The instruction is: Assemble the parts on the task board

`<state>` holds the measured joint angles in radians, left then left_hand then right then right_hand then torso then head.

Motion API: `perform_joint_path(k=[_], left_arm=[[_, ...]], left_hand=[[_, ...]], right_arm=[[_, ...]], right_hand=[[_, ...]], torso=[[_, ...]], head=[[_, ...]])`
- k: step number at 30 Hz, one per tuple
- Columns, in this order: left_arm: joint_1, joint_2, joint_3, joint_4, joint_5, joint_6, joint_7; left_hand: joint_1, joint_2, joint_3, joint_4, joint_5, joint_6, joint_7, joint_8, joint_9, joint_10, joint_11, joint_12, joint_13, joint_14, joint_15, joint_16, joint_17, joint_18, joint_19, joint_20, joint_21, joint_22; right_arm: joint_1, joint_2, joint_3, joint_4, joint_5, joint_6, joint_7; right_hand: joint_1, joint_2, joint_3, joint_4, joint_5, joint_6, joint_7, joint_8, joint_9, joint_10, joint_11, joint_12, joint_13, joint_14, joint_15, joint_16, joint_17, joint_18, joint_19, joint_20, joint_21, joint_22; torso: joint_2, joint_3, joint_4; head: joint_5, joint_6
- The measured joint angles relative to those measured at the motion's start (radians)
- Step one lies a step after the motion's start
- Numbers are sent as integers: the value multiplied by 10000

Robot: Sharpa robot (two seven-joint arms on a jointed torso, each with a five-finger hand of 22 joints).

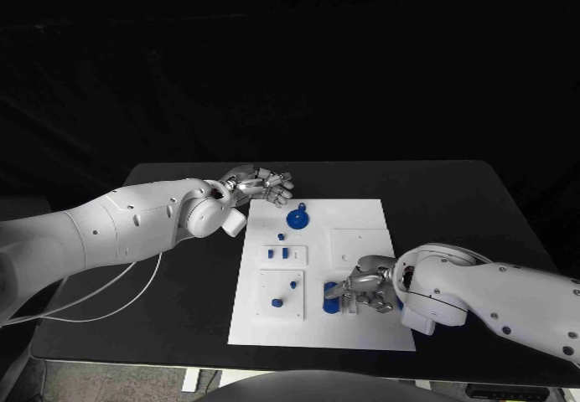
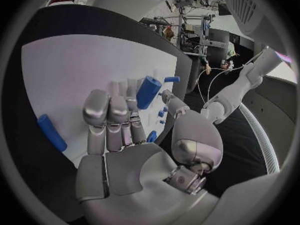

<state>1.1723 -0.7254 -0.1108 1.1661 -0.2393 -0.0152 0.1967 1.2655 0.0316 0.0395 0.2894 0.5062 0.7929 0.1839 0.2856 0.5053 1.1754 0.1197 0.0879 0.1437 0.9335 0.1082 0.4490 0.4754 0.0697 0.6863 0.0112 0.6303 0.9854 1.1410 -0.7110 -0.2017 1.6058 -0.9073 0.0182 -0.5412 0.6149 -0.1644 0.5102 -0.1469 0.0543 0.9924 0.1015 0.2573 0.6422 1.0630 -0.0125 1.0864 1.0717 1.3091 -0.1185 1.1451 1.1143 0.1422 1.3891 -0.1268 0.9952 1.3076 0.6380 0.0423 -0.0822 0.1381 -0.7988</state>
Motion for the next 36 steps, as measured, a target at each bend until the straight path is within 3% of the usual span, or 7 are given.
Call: perform_joint_path(k=[6,13,19,28,36], left_arm=[[0,-3,0,1,0,3,-6],[0,-5,0,1,0,6,-11],[0,-10,0,1,0,7,-21],[0,-14,-1,1,0,11,-38],[0,-16,-1,1,0,14,-45]], left_hand=[[0,0,0,0,0,0,0,0,1,0,0,0,0,0,0,0,9,-4,0,0,0,-1],[0,0,21,21,0,0,0,0,-2,0,0,0,0,0,0,0,8,-10,0,0,0,-1],[0,1,21,21,0,0,0,0,-8,0,0,0,1,0,0,0,7,-20,0,0,0,8],[-39,40,21,21,0,0,0,0,-8,0,0,0,-8,0,0,0,6,-68,0,0,0,7],[-39,40,43,-2,0,0,0,0,-7,0,0,0,-7,0,0,0,16,48,0,0,0,10]], right_arm=[[0,-56,2,36,-32,75,78],[-11,-258,2,136,-44,180,248],[-15,-334,-6,192,-84,288,345],[-23,-347,-8,202,-139,348,399],[-34,-332,-6,189,-178,360,406]], right_hand=[[-194,279,-696,-628,0,-29,-7,-91,21,-1,0,-38,13,-18,-14,-38,18,-25,-121,-85,-1,0],[-7,466,-658,-953,0,-59,-13,-138,23,-1,1,-37,22,-20,-14,-38,17,-25,-123,-83,-4,-1],[492,430,-533,-1324,0,-59,-13,-137,36,-1,1,-38,31,-20,-13,-76,27,-26,-133,-73,-3,-1],[741,447,-506,-1350,0,-26,-47,-137,33,-1,1,-38,43,-18,-11,-76,27,-27,-64,-74,-3,-2],[1060,529,-367,-1334,0,23,-13,-137,35,0,1,-38,42,-17,-10,-76,35,-30,-22,-34,-18,-2]], torso=[[0,4,0],[0,6,-1],[-3,6,-2],[-3,7,-1],[-2,6,3]], head=[[-12,0],[-29,6],[-36,35],[-63,41],[-71,37]])
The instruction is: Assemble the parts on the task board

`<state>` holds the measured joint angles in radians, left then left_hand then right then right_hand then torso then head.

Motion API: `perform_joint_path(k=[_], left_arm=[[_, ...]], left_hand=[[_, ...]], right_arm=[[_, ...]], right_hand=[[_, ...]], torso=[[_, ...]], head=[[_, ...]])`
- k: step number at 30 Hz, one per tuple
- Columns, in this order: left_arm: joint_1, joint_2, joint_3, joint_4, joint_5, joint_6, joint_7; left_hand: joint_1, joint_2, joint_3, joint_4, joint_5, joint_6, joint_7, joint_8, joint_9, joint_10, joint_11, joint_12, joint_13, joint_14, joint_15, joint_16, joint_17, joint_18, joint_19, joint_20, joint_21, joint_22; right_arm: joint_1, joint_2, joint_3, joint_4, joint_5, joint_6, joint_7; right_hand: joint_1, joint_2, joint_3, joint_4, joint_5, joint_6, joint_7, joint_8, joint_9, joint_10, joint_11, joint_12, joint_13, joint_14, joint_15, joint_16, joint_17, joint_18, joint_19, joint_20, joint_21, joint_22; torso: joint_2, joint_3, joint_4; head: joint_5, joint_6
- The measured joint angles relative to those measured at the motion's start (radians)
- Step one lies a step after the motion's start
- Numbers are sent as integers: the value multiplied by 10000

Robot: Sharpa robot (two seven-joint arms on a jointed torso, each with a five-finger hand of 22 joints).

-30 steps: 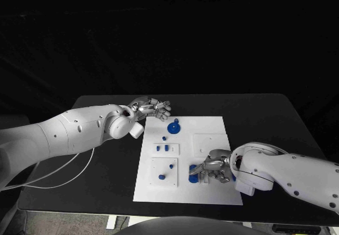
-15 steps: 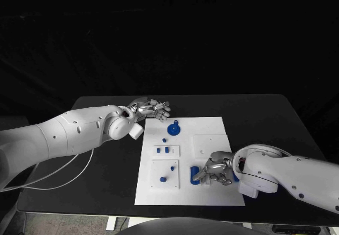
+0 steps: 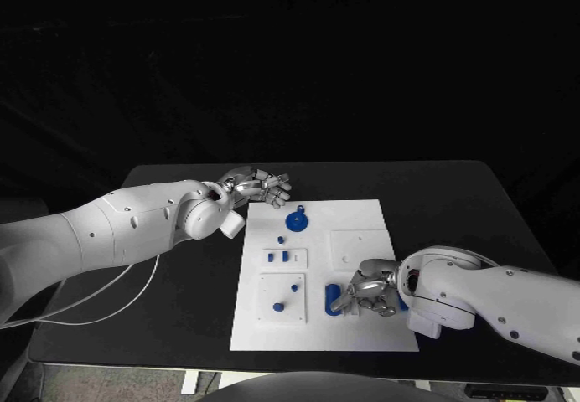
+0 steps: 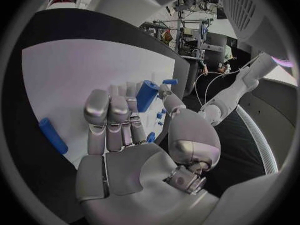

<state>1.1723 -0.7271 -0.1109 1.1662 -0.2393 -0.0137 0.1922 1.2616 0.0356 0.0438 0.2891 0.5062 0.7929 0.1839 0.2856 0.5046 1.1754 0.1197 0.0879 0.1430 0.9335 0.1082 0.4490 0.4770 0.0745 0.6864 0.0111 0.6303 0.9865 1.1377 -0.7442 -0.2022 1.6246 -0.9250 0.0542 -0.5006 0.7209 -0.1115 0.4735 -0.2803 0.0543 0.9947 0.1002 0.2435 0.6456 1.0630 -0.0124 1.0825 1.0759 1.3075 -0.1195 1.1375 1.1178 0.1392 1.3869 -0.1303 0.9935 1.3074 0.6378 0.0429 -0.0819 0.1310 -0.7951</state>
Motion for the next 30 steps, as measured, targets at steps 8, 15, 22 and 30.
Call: perform_joint_path(k=[8,15,22,30], left_arm=[[0,-9,0,-6,0,2,-10],[0,-8,-1,-9,0,7,-16],[0,-19,-1,-15,0,11,-21],[0,-19,-2,-76,0,22,-32]], left_hand=[[0,0,27,27,0,0,0,40,1,0,0,0,1,0,0,0,-1,-2,0,0,0,7],[-41,41,27,27,0,0,0,40,1,0,0,0,2,0,0,0,9,-5,0,0,0,15],[-41,41,53,0,0,0,0,40,2,0,0,0,2,0,0,0,8,-43,0,0,0,15],[-41,41,53,0,0,0,0,40,-7,0,0,0,3,0,0,0,7,-49,0,0,0,23]], right_arm=[[-11,23,0,3,-129,-44,-12],[-12,29,-2,19,-211,-58,-13],[-16,55,-3,7,-258,44,-30],[-16,99,4,-33,-292,83,-65]], right_hand=[[103,343,580,543,0,57,-51,1,-1,40,-39,-1,10,1,1,-40,11,1,54,52,-35,0],[251,488,1511,1090,-2,123,-19,1,1,96,-21,-41,28,3,1,-40,27,8,106,105,-35,0],[243,374,1902,1210,-2,125,-21,1,7,113,-37,-41,54,74,0,-40,36,11,106,106,-35,-1],[429,458,2167,994,40,163,-15,19,7,148,-3,-41,67,75,0,-40,35,23,141,142,6,-1]], torso=[[0,-4,1],[0,-6,6],[1,-6,6],[1,-6,4]], head=[[-10,-24],[-25,-39],[-27,-55],[-22,-83]])
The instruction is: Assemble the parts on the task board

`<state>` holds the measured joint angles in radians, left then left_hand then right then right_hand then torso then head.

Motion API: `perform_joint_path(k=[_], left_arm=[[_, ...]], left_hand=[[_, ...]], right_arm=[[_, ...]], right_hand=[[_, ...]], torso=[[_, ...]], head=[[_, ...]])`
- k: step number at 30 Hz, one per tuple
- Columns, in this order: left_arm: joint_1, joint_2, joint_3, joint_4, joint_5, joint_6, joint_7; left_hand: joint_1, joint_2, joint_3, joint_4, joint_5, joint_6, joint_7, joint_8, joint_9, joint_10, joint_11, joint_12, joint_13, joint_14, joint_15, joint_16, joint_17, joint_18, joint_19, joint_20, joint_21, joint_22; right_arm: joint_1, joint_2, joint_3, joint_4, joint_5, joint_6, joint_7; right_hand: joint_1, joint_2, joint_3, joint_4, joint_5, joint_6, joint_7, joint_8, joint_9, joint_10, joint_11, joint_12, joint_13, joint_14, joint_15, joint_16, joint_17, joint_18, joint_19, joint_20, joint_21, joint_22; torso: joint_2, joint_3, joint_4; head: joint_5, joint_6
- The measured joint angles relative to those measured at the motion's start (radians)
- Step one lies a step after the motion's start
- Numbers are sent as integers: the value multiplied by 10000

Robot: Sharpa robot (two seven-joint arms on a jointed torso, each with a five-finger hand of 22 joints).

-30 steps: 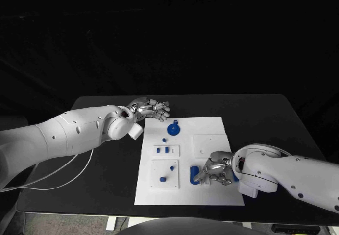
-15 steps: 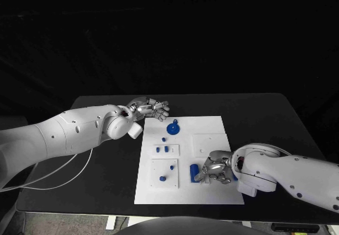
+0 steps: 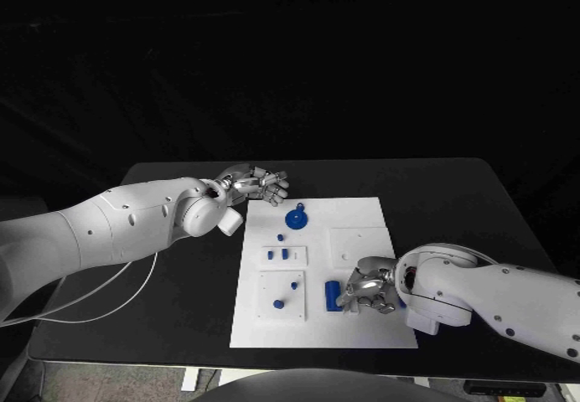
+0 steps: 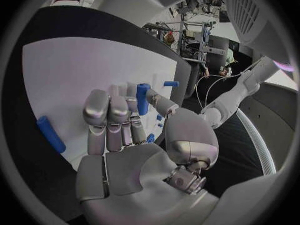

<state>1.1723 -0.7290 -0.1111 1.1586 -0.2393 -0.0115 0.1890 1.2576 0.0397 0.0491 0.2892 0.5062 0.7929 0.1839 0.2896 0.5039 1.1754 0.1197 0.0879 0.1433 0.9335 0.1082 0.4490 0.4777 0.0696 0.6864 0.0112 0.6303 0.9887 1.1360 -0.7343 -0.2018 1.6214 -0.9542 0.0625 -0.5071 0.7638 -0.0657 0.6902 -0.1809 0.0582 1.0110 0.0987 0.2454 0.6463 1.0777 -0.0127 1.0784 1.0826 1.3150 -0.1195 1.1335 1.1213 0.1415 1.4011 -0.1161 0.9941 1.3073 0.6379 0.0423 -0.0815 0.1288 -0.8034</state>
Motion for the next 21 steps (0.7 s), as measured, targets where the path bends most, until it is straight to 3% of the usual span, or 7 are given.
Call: perform_joint_path(k=[13,21], left_arm=[[0,5,0,6,0,13,-14],[0,10,0,-11,0,15,-17]], left_hand=[[0,0,22,22,0,0,0,0,1,0,0,0,0,0,0,0,9,-10,0,0,0,3],[0,0,22,22,0,0,0,0,2,0,0,0,1,0,0,-40,8,-31,0,0,0,7]], right_arm=[[0,10,5,-17,-11,7,-26],[-23,-225,-5,41,100,-333,281]], right_hand=[[-17,-17,-46,-100,0,24,0,-28,-48,0,1,-6,8,0,1,0,-1,10,0,1,1,0],[-162,-561,-112,-220,0,-181,91,-202,-95,35,40,2,35,71,71,0,-2,54,33,38,-1,0]], torso=[[0,5,-4],[1,4,-5]], head=[[-19,-4],[-36,9]])
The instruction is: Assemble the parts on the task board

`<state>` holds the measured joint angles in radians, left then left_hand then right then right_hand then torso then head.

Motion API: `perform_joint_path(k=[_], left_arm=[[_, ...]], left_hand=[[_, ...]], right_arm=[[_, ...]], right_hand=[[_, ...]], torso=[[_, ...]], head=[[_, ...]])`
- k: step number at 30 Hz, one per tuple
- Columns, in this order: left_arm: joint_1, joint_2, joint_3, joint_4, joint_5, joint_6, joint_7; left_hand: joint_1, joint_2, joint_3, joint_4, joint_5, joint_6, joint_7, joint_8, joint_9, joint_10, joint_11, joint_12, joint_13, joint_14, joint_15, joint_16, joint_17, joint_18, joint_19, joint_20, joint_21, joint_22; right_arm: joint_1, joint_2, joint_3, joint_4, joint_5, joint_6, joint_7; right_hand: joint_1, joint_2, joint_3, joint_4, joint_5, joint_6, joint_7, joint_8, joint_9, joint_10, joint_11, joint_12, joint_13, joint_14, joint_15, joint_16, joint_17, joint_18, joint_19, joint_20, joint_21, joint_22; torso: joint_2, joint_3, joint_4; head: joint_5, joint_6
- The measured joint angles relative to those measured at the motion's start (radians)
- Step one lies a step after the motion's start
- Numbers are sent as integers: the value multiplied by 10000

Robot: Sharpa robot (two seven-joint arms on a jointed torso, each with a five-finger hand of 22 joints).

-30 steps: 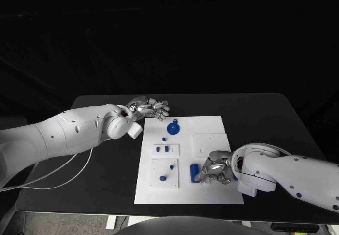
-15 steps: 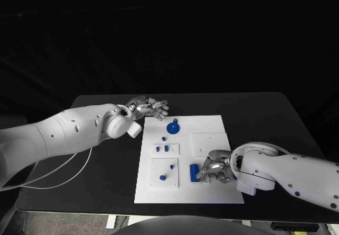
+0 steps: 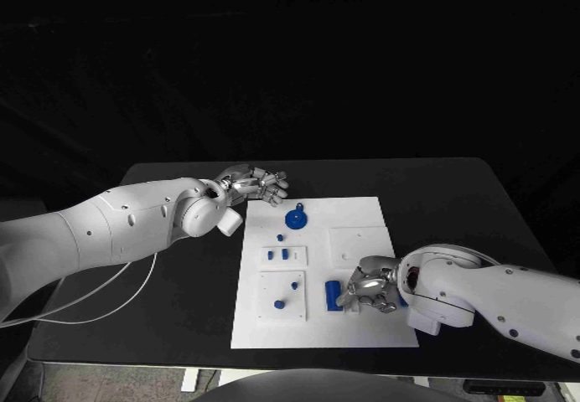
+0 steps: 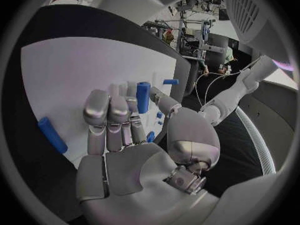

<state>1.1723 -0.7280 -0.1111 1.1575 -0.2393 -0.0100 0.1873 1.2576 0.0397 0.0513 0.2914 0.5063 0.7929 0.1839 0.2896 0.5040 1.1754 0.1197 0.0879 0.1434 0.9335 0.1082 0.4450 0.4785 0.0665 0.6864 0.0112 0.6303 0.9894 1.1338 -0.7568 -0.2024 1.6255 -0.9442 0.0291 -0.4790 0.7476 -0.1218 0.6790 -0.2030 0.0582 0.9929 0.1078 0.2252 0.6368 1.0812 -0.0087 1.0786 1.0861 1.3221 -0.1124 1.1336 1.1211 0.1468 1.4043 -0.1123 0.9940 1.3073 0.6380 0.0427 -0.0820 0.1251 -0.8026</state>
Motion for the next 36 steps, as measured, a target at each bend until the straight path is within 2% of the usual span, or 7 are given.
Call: perform_joint_path(k=[4,9,20,26,32,36], left_arm=[[0,5,0,-22,0,1,-1],[0,12,-1,-73,0,5,-2],[0,20,-1,-107,0,6,-7],[0,21,-1,-102,0,7,-9],[0,17,-1,-74,0,7,-9],[0,7,-1,-19,0,7,-9]], left_hand=[[0,0,26,-27,0,0,0,0,0,0,0,0,0,0,0,0,0,-35,0,-1,0,0],[0,0,27,-26,0,0,0,0,1,0,0,0,0,0,0,0,-1,77,0,0,0,9],[-41,-41,26,-26,0,0,0,0,2,0,0,0,1,0,0,0,8,79,0,0,-35,8],[-40,-40,26,-26,0,0,0,0,2,0,0,0,1,0,0,0,7,76,0,0,-35,17],[-40,-40,26,-26,0,0,0,0,2,0,0,0,-5,0,0,0,8,48,0,0,-35,17],[-40,-40,26,-27,-6,0,0,0,-7,0,0,0,-8,0,0,0,16,35,0,0,-35,28]], right_arm=[[8,-155,1,5,170,-304,271],[75,-245,36,55,379,-580,657],[186,-476,130,155,674,-786,1092],[463,-904,219,156,676,-762,1113],[764,-1499,254,-53,636,-589,1114],[826,-1836,244,-275,580,-444,1112]], right_hand=[[-49,-152,-152,-11,0,-97,-7,-52,4,34,36,0,26,0,0,0,0,2,-1,1,-1,4],[-10,-219,-211,-14,0,-101,-3,-52,22,33,36,0,44,0,1,0,2,2,-1,1,-1,8],[-9,-297,-290,-38,0,-115,9,-52,50,32,37,0,73,-1,1,0,22,3,1,-1,-1,7],[252,-68,-384,-140,68,-115,8,-52,84,32,37,0,100,-1,1,0,34,4,74,-39,-1,6],[444,-87,-458,-322,77,-116,8,-52,114,32,37,0,111,-1,1,0,33,5,75,-38,-1,6],[467,-110,-505,-368,29,-116,8,-51,114,32,37,0,119,-1,1,0,33,5,75,-38,-1,5]], torso=[[-1,-2,-3],[-2,-2,-3],[-1,1,1],[-2,-3,3],[-2,-3,5],[-2,-4,3]], head=[[-19,25],[-52,67],[-99,130],[-143,167],[-218,204],[-275,229]])
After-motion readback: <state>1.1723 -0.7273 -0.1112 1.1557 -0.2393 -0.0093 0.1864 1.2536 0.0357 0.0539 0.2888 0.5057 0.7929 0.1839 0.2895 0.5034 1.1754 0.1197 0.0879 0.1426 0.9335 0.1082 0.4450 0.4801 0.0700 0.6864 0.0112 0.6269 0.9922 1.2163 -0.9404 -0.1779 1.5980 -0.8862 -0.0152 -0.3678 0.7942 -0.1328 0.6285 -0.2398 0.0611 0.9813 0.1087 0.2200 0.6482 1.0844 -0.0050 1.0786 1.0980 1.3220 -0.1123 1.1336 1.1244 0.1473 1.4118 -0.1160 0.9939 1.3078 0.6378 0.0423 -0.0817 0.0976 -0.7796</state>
